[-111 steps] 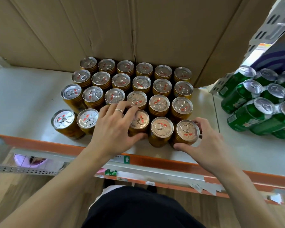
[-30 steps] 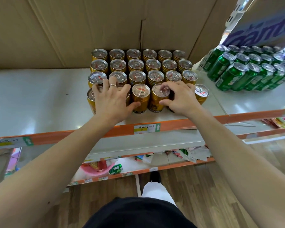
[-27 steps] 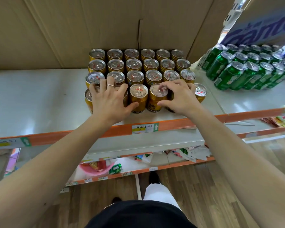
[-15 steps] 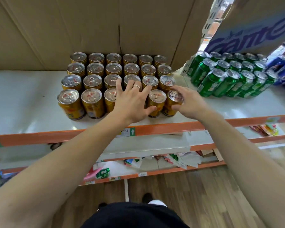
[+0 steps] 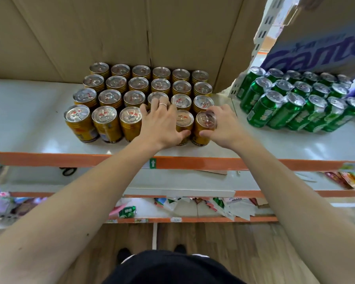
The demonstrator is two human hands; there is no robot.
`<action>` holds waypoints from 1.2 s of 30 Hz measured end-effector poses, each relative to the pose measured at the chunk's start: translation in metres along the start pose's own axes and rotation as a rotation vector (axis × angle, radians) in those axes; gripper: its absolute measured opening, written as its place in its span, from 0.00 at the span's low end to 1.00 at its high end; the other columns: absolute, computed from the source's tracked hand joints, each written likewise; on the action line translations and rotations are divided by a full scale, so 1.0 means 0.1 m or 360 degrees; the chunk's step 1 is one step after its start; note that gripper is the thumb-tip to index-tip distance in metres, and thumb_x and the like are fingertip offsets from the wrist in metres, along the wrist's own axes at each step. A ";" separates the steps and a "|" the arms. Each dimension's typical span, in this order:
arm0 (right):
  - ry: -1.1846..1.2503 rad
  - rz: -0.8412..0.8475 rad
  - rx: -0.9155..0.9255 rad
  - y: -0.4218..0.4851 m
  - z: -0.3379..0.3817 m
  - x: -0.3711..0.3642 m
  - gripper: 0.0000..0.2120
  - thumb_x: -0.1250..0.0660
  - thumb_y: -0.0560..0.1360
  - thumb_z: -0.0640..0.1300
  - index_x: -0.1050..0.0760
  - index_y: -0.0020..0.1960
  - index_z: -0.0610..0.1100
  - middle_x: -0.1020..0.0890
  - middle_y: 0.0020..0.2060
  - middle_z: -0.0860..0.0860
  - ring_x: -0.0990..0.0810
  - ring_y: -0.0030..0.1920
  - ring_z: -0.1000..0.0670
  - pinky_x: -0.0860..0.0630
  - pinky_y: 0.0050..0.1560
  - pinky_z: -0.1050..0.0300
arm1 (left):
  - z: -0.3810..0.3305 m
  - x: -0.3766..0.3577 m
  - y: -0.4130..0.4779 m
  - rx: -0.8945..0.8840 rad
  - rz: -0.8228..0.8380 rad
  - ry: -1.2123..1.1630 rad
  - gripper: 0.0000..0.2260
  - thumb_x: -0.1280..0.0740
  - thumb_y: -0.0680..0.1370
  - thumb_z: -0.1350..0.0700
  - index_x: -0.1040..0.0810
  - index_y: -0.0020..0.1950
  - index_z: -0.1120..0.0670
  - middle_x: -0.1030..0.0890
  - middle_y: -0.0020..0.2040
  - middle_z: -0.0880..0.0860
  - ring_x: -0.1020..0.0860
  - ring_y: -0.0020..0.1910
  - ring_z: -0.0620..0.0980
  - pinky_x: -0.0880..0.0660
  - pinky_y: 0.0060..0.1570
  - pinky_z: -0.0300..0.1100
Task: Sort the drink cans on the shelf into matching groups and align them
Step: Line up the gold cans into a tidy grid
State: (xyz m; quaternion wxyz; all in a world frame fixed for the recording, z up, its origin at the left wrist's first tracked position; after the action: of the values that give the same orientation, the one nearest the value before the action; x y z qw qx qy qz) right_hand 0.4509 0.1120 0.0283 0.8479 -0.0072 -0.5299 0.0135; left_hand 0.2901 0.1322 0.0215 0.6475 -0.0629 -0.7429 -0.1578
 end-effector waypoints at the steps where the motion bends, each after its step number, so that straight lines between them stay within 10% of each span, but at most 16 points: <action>1: 0.0049 0.0016 -0.0003 0.00 -0.03 0.00 0.38 0.23 0.70 0.51 0.35 0.74 0.44 0.32 0.67 0.46 0.31 0.66 0.47 0.35 0.65 0.58 | 0.03 0.03 0.00 0.0004 -0.0006 -0.0061 0.35 0.37 0.72 0.30 0.30 0.70 0.53 0.33 0.71 0.56 0.39 0.71 0.58 0.43 0.68 0.65; 8: 0.1466 -0.0056 -0.0405 0.02 -0.51 -0.21 0.34 0.45 0.73 0.65 0.34 0.74 0.50 0.30 0.72 0.53 0.33 0.72 0.50 0.38 0.75 0.45 | 1.79 0.56 -0.77 0.0749 -0.0945 -0.0823 0.23 0.39 0.78 0.40 0.24 0.63 0.55 0.27 0.65 0.58 0.31 0.65 0.56 0.35 0.63 0.42; 12: 0.1925 -0.0052 -0.0511 0.20 -0.48 -0.45 0.32 0.42 0.75 0.67 0.32 0.74 0.52 0.24 0.69 0.55 0.27 0.69 0.54 0.35 0.74 0.47 | 2.70 -0.01 -0.88 0.1286 -0.0722 -0.1890 0.16 0.41 0.80 0.43 0.23 0.57 0.53 0.23 0.55 0.49 0.27 0.57 0.47 0.32 0.67 0.49; 16: 0.1996 -0.0132 -0.0473 0.33 -0.30 -0.42 0.20 0.48 0.83 0.58 0.23 0.63 0.50 0.16 0.57 0.54 0.20 0.61 0.52 0.27 0.68 0.49 | 2.63 -0.45 -0.56 0.1103 -0.0258 -0.2461 0.19 0.42 0.80 0.40 0.16 0.55 0.49 0.17 0.58 0.50 0.21 0.61 0.51 0.29 0.65 0.48; 20: 0.2089 -0.0199 -0.0507 0.42 -0.31 -0.51 0.24 0.45 0.82 0.60 0.28 0.71 0.48 0.19 0.63 0.50 0.22 0.65 0.48 0.28 0.68 0.45 | 2.61 -0.51 -0.51 0.1005 -0.0191 -0.2610 0.18 0.38 0.78 0.44 0.18 0.60 0.51 0.21 0.66 0.57 0.23 0.65 0.56 0.29 0.66 0.51; 28: 0.2030 -0.0069 -0.0503 0.72 -0.46 -0.49 0.24 0.45 0.82 0.60 0.28 0.71 0.46 0.20 0.65 0.46 0.22 0.66 0.46 0.30 0.69 0.41 | 2.70 -0.34 -0.03 0.0903 0.0061 -0.2507 0.19 0.41 0.79 0.39 0.13 0.46 0.46 0.14 0.49 0.48 0.17 0.48 0.43 0.22 0.48 0.38; 32: 0.2004 -0.0081 -0.0566 1.10 -0.36 -0.34 0.19 0.51 0.85 0.56 0.25 0.59 0.49 0.13 0.43 0.56 0.15 0.45 0.58 0.21 0.45 0.60 | 2.78 -0.36 0.50 0.0986 0.0299 -0.2473 0.30 0.33 0.72 0.34 0.23 0.68 0.51 0.19 0.63 0.56 0.18 0.54 0.53 0.21 0.53 0.49; 36: 0.1837 0.0015 -0.0617 1.33 -0.33 -0.32 0.23 0.43 0.80 0.64 0.26 0.66 0.50 0.16 0.56 0.55 0.19 0.59 0.52 0.24 0.62 0.51 | 2.89 -0.40 0.69 0.1057 0.0310 -0.2192 0.37 0.29 0.68 0.33 0.29 0.72 0.50 0.19 0.61 0.53 0.18 0.47 0.47 0.23 0.37 0.40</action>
State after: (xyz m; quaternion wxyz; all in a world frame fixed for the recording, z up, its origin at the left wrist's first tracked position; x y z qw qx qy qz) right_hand 0.4650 0.2444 -0.0184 0.9815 -0.1699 0.0226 -0.0856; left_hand 0.0443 0.2927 -0.0398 0.0348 -0.0145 -0.9778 0.2060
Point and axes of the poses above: each hand's wrist, its own y-axis towards the middle knuckle, its own x-axis out of the back of the hand, z = x × y, the point moved 8 cm from there along y, towards the middle knuckle
